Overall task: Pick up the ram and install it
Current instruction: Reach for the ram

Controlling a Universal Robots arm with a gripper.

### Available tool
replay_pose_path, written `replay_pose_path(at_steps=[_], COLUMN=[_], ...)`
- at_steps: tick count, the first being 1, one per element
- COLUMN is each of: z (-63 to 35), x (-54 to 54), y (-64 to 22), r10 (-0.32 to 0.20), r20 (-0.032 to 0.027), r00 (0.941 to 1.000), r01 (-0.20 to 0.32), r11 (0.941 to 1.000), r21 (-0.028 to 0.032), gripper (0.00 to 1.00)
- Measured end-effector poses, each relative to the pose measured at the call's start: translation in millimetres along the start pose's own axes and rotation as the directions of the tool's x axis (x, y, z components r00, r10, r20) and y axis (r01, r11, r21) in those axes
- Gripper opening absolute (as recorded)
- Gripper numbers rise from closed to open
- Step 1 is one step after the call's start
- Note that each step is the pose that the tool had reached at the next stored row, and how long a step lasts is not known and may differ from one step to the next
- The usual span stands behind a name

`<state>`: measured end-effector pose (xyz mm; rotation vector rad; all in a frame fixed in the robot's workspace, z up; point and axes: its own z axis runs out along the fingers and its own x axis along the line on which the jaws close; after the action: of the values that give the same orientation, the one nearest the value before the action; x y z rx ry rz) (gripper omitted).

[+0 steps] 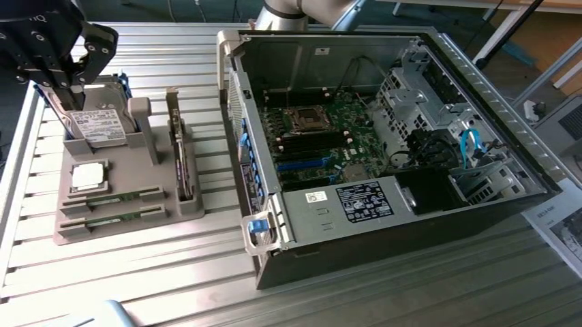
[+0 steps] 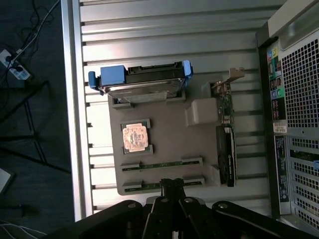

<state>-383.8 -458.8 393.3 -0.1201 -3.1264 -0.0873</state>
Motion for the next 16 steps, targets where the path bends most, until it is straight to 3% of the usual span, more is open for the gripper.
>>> replay_pose_path(at_steps=[9, 16], z=[-0.2, -0.6], x=[-0.3, -0.8], y=[-2.3, -10.2], r10=[0.000, 0.000], r20=[-0.0001, -0.0001], r00=[1.0000, 1.0000], r01=[0.000, 0.000], r11=[1.0000, 1.0000], r21=[0.0000, 0.0000], gripper=[0.10, 0.10])
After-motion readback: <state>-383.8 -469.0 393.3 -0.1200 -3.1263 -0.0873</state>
